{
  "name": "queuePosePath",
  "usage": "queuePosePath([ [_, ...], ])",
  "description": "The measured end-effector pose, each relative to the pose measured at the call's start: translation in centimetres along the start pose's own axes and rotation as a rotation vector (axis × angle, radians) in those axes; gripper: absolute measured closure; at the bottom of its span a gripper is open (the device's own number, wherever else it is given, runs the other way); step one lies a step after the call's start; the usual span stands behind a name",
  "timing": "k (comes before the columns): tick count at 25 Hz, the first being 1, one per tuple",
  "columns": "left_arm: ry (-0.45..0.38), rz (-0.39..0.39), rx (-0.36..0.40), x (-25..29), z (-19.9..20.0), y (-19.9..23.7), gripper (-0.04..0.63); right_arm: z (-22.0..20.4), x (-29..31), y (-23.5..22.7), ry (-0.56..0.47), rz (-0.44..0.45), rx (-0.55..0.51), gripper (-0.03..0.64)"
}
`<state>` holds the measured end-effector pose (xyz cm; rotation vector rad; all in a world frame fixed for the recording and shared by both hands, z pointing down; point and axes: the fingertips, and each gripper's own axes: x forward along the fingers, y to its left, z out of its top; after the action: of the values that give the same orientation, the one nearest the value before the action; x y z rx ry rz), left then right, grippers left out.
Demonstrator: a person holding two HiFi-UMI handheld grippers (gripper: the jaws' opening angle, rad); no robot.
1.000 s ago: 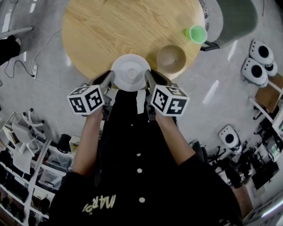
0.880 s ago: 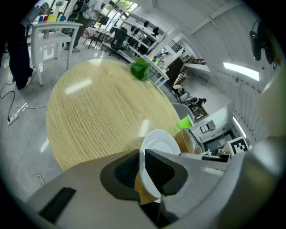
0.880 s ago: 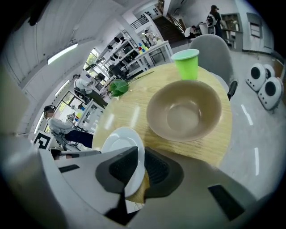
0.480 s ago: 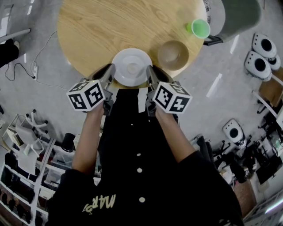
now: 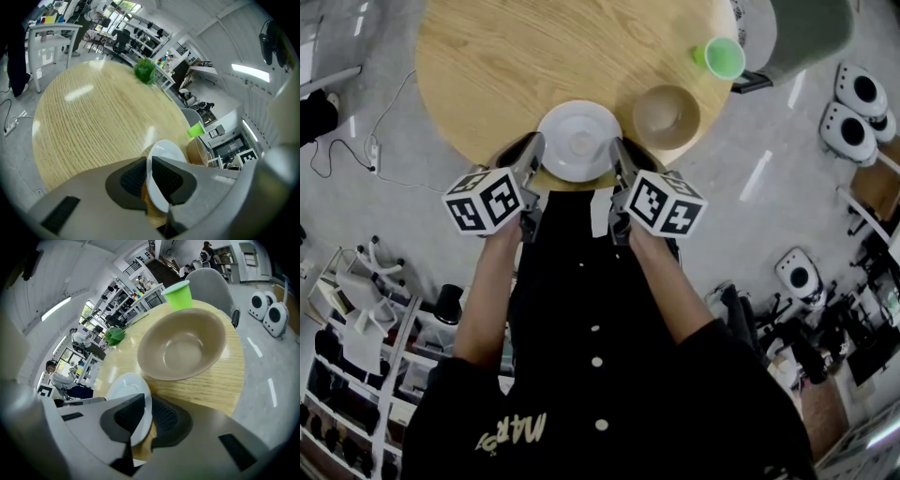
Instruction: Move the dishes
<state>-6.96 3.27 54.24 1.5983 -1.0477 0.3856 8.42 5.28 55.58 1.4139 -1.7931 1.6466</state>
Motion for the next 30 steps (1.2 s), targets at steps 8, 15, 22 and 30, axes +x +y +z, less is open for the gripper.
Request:
queuePosePath([
  [8,0.001,0.005,0.025,0.2,0.2,0.4,0.557,0.1,0.3,0.3,-0.015,0.004,-0.012,0.566],
  [15,-0.026,-0.014,0.048,-0.2,0.4,0.0,0.486,0.4,-0.4,0.1,-0.009,0.008,-0.061,0.473],
  [22,-0.19,0.021,0.111,-4.5,2.8,-1.6,0.489,0.9,-5.7,-0.3,0.024,0.04,-0.13,0.498],
  [30,-0.553,0.107,0.27,-13.8,8.6,-8.8,0.592,12.7,-17.1,1.0,-0.324,0.178,-0.233,0.62],
])
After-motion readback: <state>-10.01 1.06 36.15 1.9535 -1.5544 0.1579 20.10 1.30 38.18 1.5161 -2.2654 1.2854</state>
